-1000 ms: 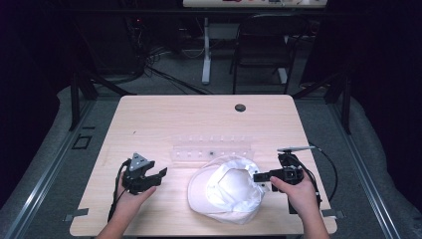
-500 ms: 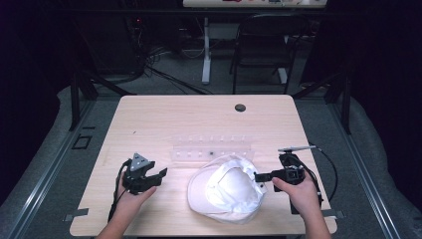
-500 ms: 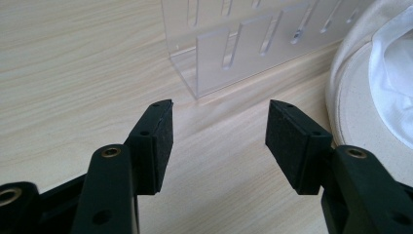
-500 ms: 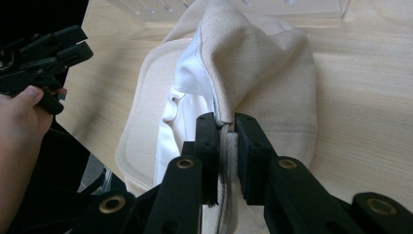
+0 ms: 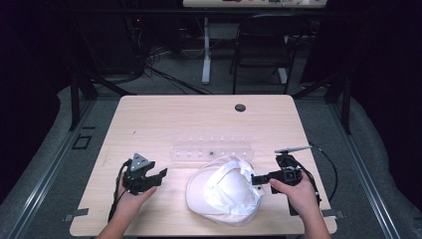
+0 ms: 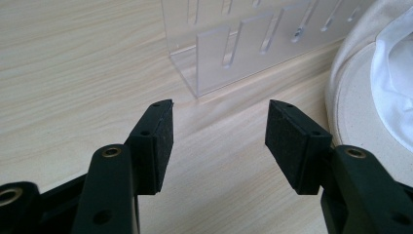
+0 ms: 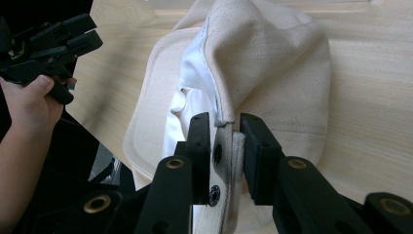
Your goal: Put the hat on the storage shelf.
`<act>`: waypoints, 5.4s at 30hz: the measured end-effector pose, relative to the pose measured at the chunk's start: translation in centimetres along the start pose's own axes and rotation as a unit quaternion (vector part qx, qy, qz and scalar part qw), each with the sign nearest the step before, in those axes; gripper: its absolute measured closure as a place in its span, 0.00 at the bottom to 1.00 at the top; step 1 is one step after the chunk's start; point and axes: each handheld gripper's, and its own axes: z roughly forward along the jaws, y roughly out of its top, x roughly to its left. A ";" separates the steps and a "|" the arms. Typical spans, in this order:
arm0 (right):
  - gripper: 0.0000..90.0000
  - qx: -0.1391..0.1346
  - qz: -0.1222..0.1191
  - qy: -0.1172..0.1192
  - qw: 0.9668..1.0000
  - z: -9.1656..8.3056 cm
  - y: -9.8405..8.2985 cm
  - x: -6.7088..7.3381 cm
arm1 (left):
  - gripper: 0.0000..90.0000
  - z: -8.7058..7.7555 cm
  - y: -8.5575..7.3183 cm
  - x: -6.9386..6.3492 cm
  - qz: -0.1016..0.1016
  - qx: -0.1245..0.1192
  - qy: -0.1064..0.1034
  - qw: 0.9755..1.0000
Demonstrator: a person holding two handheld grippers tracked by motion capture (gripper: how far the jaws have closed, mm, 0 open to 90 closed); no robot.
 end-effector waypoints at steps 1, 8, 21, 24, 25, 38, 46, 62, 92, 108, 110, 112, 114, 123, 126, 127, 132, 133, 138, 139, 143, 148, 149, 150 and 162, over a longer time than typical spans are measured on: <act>0.83 0.002 0.002 0.000 1.000 0.2 0.0 0.0 | 0.49 0.0 0.0 0.0 0.000 0.000 0.000 1.000; 0.86 0.014 0.005 -0.005 1.000 0.7 0.1 -0.3 | 0.49 0.0 0.0 0.0 0.002 0.001 0.000 1.000; 0.91 0.000 -0.001 0.012 1.000 0.3 0.1 0.1 | 0.49 -0.1 0.0 0.0 0.002 -0.001 0.002 1.000; 0.91 -0.015 0.002 0.023 1.000 -0.2 0.1 0.1 | 0.49 -0.2 0.1 0.0 0.002 -0.001 0.001 1.000; 0.91 -0.020 0.002 0.028 0.999 -0.3 0.1 0.1 | 0.49 -0.2 0.1 0.0 0.002 -0.002 0.001 1.000; 0.92 -0.062 0.010 0.107 0.992 -1.3 0.9 1.6 | 0.49 -0.3 0.1 0.0 0.001 -0.003 0.004 1.000; 0.92 -0.059 0.009 0.154 0.986 -1.3 2.9 4.1 | 0.49 -0.2 0.1 -0.3 0.008 -0.004 0.001 1.000; 0.92 -0.079 -0.020 0.222 0.972 -2.1 4.8 8.0 | 0.49 -0.3 0.1 -0.3 0.009 -0.006 -0.002 1.000; 0.92 -0.202 0.014 0.195 0.960 -7.6 7.7 8.1 | 0.52 0.0 0.3 -3.4 0.050 -0.006 -0.035 0.998; 0.92 -0.225 0.052 0.160 0.960 -8.9 11.8 9.4 | 0.52 0.2 0.3 -4.1 0.059 -0.001 -0.042 0.997; 0.92 -0.230 0.059 0.161 0.958 -8.8 12.2 9.5 | 0.52 0.3 0.3 -4.3 0.061 -0.002 -0.045 0.997; 0.91 -0.230 0.060 0.153 0.959 -8.8 12.5 9.7 | 0.51 0.4 0.4 -4.4 0.061 -0.002 -0.049 0.997; 0.92 -0.240 0.069 0.140 0.958 -8.6 12.9 10.0 | 0.51 0.5 0.5 -4.6 0.060 -0.002 -0.054 0.997; 0.92 -0.243 0.075 0.121 0.959 -7.8 14.4 11.1 | 0.47 0.7 2.4 -6.1 0.058 -0.026 -0.069 0.996; 0.91 -0.245 0.078 0.120 0.959 -7.3 14.9 11.5 | 0.46 1.0 3.3 -6.8 0.063 -0.034 -0.068 0.995; 0.92 -0.242 0.079 0.120 0.959 -7.2 15.0 11.5 | 0.46 1.1 3.5 -7.0 0.064 -0.034 -0.069 0.995; 0.91 -0.250 0.088 0.113 0.957 -6.4 15.4 11.9 | 0.46 2.2 5.0 -8.2 0.061 -0.041 -0.081 0.994; 0.92 -0.250 0.087 0.114 0.958 -6.3 15.5 11.9 | 0.46 2.4 5.3 -8.6 0.064 -0.044 -0.081 0.994; 0.91 -0.262 0.093 0.114 0.954 -5.6 15.6 11.9 | 0.46 3.2 6.3 -9.5 0.072 -0.048 -0.083 0.993; 0.91 -0.261 0.091 0.111 0.955 -5.6 15.6 11.9 | 0.46 3.4 6.5 -9.7 0.074 -0.049 -0.085 0.992; 0.91 -0.267 0.094 0.105 0.953 -5.3 15.6 11.9 | 0.47 4.5 7.3 -10.9 0.094 -0.044 -0.074 0.992; 0.91 -0.264 0.095 0.100 0.955 -5.0 15.5 11.5 | 0.49 5.5 7.9 -11.9 0.106 -0.041 -0.070 0.991; 0.91 -0.263 0.095 0.104 0.954 -5.0 15.4 11.4 | 0.49 5.7 8.0 -12.2 0.106 -0.045 -0.071 0.991; 0.91 -0.266 0.099 0.106 0.953 -4.9 15.5 11.4 | 0.49 5.8 8.1 -12.4 0.107 -0.047 -0.070 0.991; 0.91 -0.260 0.093 0.104 0.956 -4.9 15.2 11.5 | 0.61 7.3 8.7 -13.5 0.136 -0.040 -0.036 0.989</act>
